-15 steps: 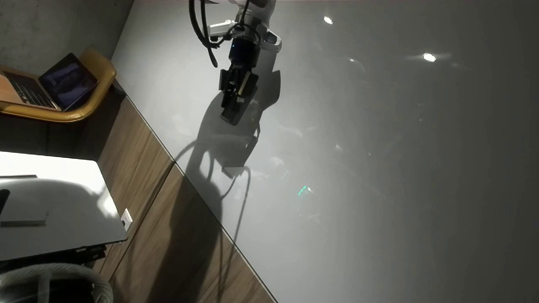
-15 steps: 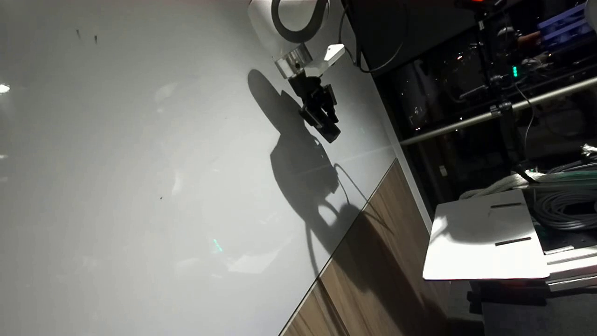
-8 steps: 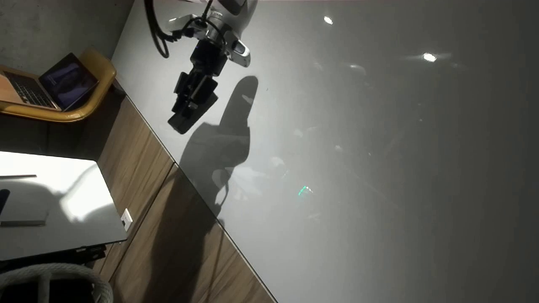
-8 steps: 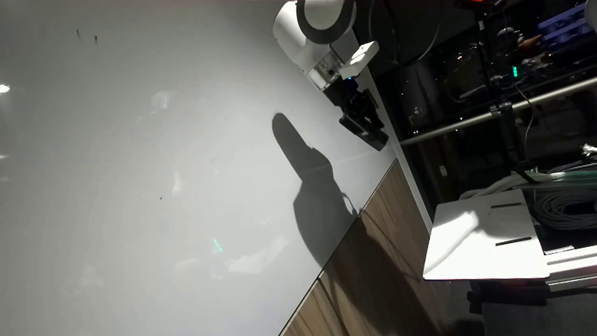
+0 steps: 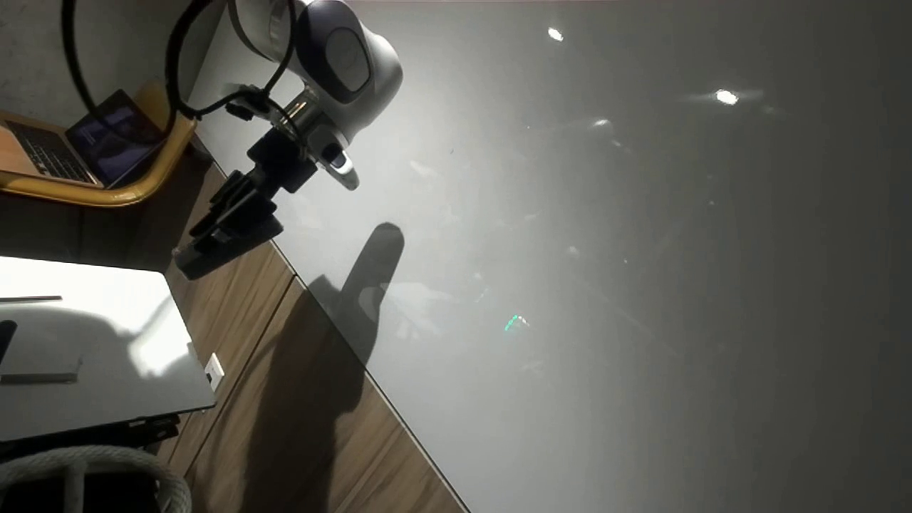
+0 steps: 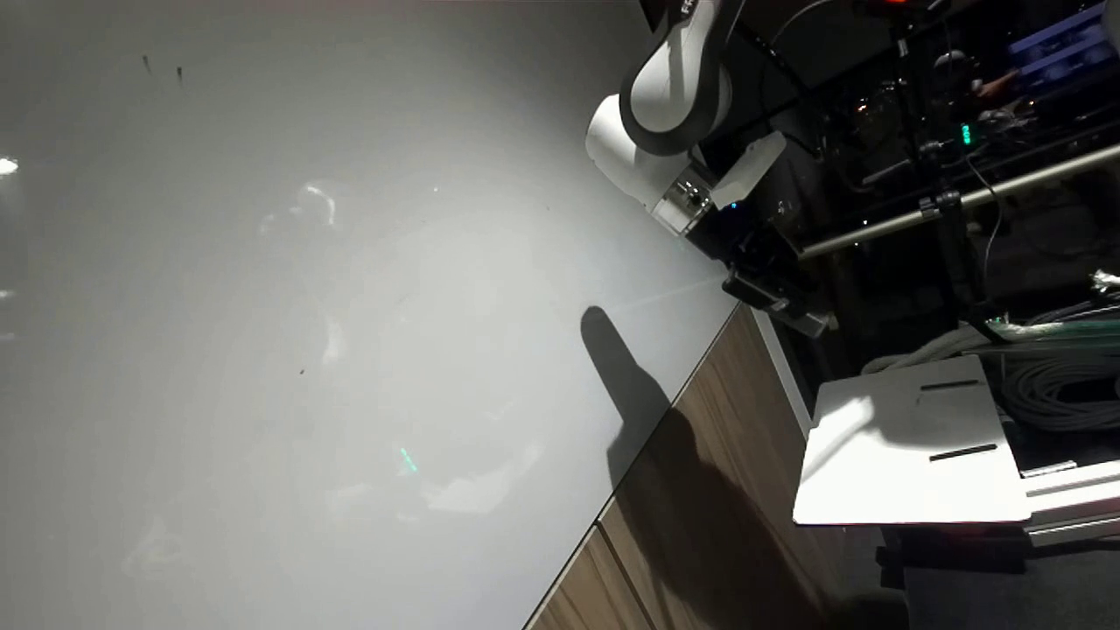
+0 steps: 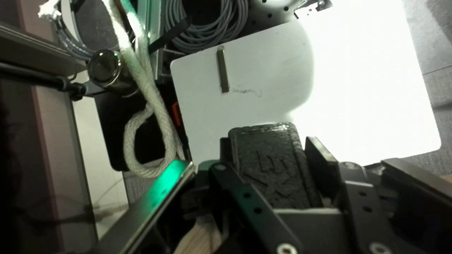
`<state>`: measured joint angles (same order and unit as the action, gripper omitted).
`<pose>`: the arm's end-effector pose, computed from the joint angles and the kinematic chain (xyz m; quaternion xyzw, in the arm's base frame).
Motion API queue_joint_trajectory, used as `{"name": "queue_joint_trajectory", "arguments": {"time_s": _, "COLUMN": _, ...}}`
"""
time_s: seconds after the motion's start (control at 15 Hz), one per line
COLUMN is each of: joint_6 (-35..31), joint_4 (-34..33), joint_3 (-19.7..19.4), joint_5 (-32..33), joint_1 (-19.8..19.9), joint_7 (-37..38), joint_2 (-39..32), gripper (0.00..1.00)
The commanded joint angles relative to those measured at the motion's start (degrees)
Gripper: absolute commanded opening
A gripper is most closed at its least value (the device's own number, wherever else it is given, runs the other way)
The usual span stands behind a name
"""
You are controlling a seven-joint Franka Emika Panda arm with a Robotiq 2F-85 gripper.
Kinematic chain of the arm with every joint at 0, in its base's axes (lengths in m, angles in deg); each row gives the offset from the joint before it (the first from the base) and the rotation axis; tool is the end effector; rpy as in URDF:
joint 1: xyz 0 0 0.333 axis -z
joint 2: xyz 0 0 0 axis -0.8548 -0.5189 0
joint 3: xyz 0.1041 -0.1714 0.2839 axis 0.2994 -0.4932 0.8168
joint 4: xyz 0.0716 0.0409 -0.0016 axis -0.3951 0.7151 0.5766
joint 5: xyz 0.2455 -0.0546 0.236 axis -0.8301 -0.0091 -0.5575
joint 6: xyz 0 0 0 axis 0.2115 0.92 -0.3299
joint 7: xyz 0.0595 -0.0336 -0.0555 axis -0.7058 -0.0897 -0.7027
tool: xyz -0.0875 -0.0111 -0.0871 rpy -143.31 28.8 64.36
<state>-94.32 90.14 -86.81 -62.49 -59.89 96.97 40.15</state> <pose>0.3883 0.0085 0.3806 0.9654 -0.1456 -0.2001 0.0828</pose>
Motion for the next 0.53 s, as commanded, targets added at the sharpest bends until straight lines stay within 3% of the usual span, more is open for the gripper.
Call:
{"name": "queue_joint_trajectory", "arguments": {"time_s": 0.0, "joint_6": -2.34, "joint_4": 0.50, "joint_3": 0.07, "joint_5": -6.36, "joint_1": -0.05, "joint_7": -2.30, "joint_2": -3.66, "gripper": 0.28}}
{"name": "queue_joint_trajectory", "arguments": {"time_s": 0.47, "joint_6": -4.34, "joint_4": -3.01, "joint_3": 1.41, "joint_5": -9.40, "joint_1": -1.78, "joint_7": -2.90, "joint_2": -12.03, "gripper": 0.28}}
